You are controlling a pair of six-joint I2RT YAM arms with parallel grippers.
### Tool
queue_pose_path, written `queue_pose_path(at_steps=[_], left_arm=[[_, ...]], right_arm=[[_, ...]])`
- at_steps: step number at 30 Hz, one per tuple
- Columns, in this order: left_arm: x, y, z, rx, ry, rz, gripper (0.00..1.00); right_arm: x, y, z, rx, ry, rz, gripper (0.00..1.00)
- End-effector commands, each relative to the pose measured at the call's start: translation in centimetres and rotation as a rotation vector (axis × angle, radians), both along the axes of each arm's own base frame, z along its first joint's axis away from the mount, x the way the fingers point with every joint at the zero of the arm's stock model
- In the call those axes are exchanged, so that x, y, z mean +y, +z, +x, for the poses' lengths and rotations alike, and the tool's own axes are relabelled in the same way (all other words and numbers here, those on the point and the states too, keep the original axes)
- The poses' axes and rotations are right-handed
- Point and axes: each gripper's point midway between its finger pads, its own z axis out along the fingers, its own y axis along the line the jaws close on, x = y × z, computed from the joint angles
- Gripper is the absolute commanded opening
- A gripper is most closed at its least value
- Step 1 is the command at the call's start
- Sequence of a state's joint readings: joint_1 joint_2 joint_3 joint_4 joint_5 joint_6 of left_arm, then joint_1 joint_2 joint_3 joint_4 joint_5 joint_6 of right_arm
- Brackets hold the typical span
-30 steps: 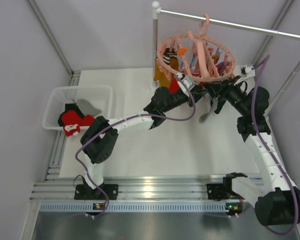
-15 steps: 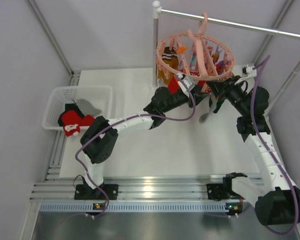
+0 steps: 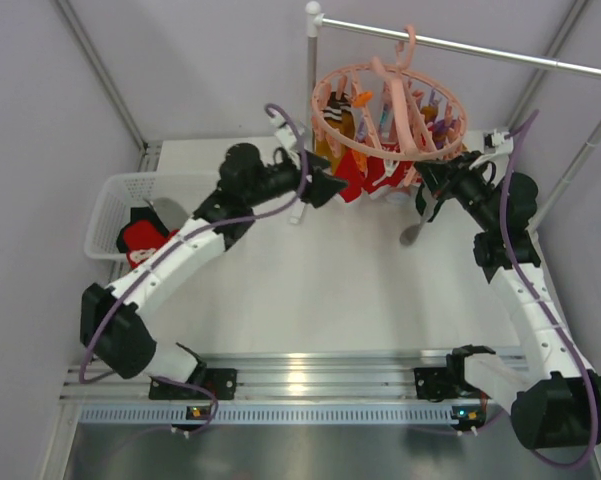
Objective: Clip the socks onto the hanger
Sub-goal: Open the clamp at the hanger, then pick up the sock from the bin.
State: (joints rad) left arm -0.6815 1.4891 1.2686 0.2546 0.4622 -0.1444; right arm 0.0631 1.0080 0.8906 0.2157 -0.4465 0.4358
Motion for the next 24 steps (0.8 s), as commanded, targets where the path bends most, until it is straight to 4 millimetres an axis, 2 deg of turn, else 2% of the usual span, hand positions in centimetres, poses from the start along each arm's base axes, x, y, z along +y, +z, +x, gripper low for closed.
queue_pose_path(at_steps=[1, 2, 4, 5, 7, 8, 10, 11, 13, 14, 15, 16, 18, 22, 24], left_arm=[[8.1, -1.6, 1.2, 0.268, 0.088, 0.070, 0.73], [12.2, -0.9, 3.2, 0.278, 0.179, 0.057, 0.73], [16.8, -1.5, 4.9, 0.299, 0.289, 0.090, 0.73], [20.9, -2.2, 6.0, 0.338, 0.392, 0.109, 0.73], [25.3, -2.9, 7.2, 0.343, 0.494, 0.151, 0.73], [29.8, -3.8, 8.2, 0.403, 0.611, 0.156, 0.72], [34.2, -4.7, 9.0, 0.462, 0.705, 0.146, 0.70], [37.8, -5.6, 9.7, 0.506, 0.783, 0.155, 0.69], [41.6, -6.8, 10.4, 0.541, 0.892, 0.178, 0.68], [44.3, -7.6, 11.0, 0.567, 0.957, 0.184, 0.68], [45.7, -8.0, 11.3, 0.579, 0.996, 0.186, 0.68], [47.5, -9.6, 11.7, 0.614, 1.050, 0.201, 0.68], [49.8, -10.4, 12.1, 0.642, 1.117, 0.210, 0.66], [51.8, -13.7, 13.7, 0.699, 1.150, 0.229, 0.64], [52.3, -14.3, 14.3, 0.714, 1.168, 0.223, 0.64]], right_arm=[[-0.1, 2.2, 0.1, -0.068, -0.012, -0.017, 0.00], [-0.1, 2.1, 0.1, -0.064, -0.011, -0.019, 0.00], [-0.2, 2.0, 0.2, -0.057, -0.017, -0.018, 0.00], [-0.2, 2.0, 0.2, -0.055, -0.017, -0.018, 0.00], [-0.3, 1.8, 0.3, -0.047, -0.021, -0.017, 0.00], [-0.2, 1.7, 0.3, -0.046, -0.020, -0.018, 0.00], [-0.2, 1.6, 0.5, -0.042, -0.020, -0.023, 0.00], [-0.2, 1.6, 0.5, -0.040, -0.019, -0.024, 0.00], [-0.3, 1.3, 0.6, -0.035, -0.021, -0.030, 0.00], [-0.2, 1.3, 0.6, -0.034, -0.021, -0.031, 0.00], [-0.2, 1.3, 0.6, -0.035, -0.021, -0.033, 0.00], [-0.3, 1.1, 0.6, -0.032, -0.021, -0.036, 0.00], [-0.3, 1.1, 0.5, -0.032, -0.022, -0.039, 0.00], [-0.3, 0.9, 0.4, -0.031, -0.022, -0.049, 0.00], [-0.4, 0.9, 0.3, -0.034, -0.023, -0.054, 0.00]])
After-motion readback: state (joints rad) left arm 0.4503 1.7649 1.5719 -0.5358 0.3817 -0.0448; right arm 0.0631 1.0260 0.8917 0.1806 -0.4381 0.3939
